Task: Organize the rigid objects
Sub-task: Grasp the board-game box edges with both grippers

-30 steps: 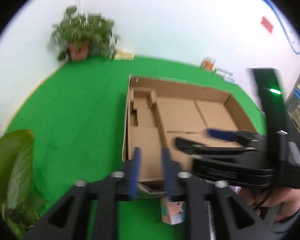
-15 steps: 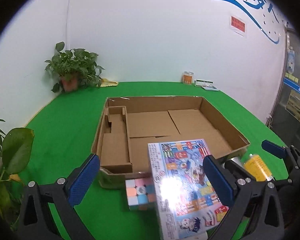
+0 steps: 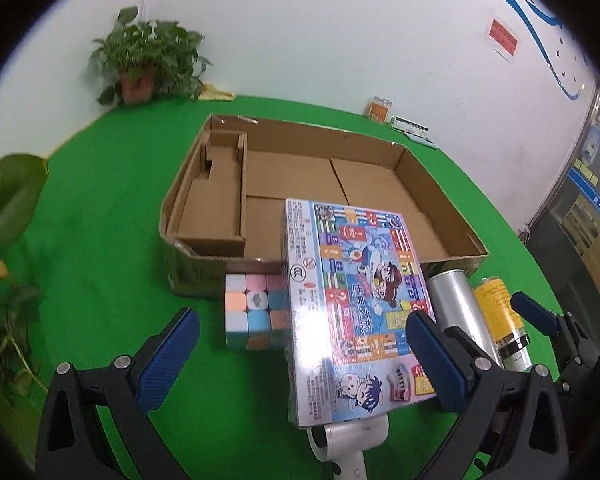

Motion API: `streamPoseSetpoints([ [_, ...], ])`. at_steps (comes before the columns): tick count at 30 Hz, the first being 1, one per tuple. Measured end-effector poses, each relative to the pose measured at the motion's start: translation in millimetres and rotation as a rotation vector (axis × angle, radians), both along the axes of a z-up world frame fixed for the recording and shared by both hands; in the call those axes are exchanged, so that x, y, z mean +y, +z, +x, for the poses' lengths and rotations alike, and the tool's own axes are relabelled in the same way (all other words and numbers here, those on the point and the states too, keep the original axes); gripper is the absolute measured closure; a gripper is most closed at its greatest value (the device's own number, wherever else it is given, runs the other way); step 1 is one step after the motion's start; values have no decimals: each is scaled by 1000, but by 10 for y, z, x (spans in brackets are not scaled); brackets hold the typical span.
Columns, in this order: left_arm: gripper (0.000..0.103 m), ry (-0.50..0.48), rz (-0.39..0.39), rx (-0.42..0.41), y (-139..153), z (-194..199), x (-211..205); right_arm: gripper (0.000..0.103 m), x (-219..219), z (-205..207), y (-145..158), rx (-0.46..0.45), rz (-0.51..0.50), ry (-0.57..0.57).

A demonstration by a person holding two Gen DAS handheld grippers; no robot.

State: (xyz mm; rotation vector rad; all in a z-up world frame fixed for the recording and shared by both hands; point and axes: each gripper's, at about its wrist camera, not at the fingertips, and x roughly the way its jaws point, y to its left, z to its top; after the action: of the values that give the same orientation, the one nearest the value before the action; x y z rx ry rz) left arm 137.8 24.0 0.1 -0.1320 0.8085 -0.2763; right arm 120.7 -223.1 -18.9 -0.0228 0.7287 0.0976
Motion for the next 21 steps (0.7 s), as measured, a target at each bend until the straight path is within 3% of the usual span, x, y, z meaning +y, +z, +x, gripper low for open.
streamPoseSetpoints([
  [11,1,-72,-84,90,-158,160,5,1,138,70,-82,69,61,85],
  [16,1,-122,-115,129,-265,323,-69,1,263,217,-249,188,161,199],
  [17,3,-127,-124,143,-308,367,-74,1,296,253,-278,200,164,205],
  [21,22,-152,-144,214,-464,483,-99,0,421,418,-422,264,174,224],
])
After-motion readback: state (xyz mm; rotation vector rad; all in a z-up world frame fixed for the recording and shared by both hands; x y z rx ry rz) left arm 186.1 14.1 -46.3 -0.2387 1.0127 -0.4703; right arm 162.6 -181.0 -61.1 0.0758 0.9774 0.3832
